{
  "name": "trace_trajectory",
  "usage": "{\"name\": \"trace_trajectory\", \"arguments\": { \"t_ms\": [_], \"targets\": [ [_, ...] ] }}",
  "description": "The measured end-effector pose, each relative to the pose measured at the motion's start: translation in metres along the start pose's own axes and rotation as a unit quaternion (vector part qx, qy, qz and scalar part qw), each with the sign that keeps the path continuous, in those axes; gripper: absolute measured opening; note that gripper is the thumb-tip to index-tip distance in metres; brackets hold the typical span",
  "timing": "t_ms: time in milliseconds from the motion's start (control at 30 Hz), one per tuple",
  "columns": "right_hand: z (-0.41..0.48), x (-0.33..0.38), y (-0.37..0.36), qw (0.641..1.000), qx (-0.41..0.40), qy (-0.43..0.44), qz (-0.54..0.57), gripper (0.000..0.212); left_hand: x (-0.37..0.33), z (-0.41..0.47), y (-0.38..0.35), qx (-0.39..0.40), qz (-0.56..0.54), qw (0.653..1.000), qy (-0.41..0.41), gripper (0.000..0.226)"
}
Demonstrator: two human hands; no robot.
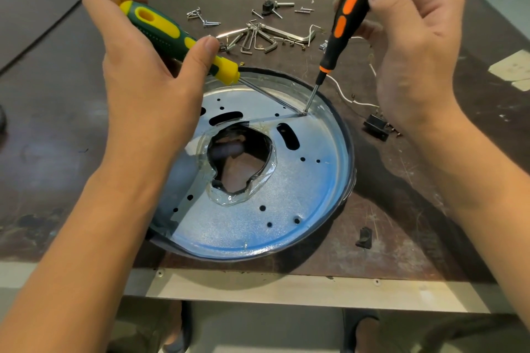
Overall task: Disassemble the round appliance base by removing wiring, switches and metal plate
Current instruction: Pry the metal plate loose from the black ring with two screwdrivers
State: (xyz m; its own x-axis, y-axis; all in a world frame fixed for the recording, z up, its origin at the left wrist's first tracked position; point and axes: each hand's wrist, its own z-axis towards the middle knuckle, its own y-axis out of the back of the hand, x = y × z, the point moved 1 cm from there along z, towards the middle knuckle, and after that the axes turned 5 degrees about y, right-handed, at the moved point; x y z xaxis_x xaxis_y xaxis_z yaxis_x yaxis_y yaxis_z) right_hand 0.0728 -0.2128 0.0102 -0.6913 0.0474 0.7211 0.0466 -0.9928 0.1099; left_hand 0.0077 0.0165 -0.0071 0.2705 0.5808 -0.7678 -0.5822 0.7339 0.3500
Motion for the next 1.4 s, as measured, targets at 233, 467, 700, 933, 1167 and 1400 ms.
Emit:
{"name": "trace_trajectory", "arguments": {
  "t_ms": [233, 467, 700, 933, 1167, 1400],
  "targets": [
    [-0.0001, 0.0017, -0.0024, 0.997, 0.035, 0.05, -0.05, 0.027, 0.0008, 0.0002, -0.0001, -0.001, 0.004, 1.0, 0.002, 0.049],
    [0.0003, 0.0049, -0.0041, 0.997, 0.02, 0.059, -0.055, 0.025, 0.0022, 0.0011, 0.0, -0.003, 0.009, 1.0, 0.002, 0.05],
    [0.0008, -0.0007, 0.0004, 1.0, 0.016, 0.021, -0.009, 0.026, 0.0014, 0.0008, -0.0007, -0.006, 0.01, 1.0, -0.002, 0.049],
    [0.0028, 0.0024, -0.0011, 0.996, 0.026, 0.07, -0.057, 0.025, 0.0013, 0.0002, -0.0006, -0.006, 0.006, 1.0, -0.003, 0.048],
    [0.0002, 0.0012, -0.0024, 0.998, 0.014, 0.055, -0.031, 0.02, 0.0015, 0.0006, -0.0005, -0.005, 0.008, 1.0, -0.002, 0.048],
    [0.0011, -0.0015, -0.0001, 0.998, 0.045, 0.048, -0.011, 0.028, 0.0011, -0.0004, 0.0, -0.003, 0.009, 1.0, -0.002, 0.048]
  ]
}}
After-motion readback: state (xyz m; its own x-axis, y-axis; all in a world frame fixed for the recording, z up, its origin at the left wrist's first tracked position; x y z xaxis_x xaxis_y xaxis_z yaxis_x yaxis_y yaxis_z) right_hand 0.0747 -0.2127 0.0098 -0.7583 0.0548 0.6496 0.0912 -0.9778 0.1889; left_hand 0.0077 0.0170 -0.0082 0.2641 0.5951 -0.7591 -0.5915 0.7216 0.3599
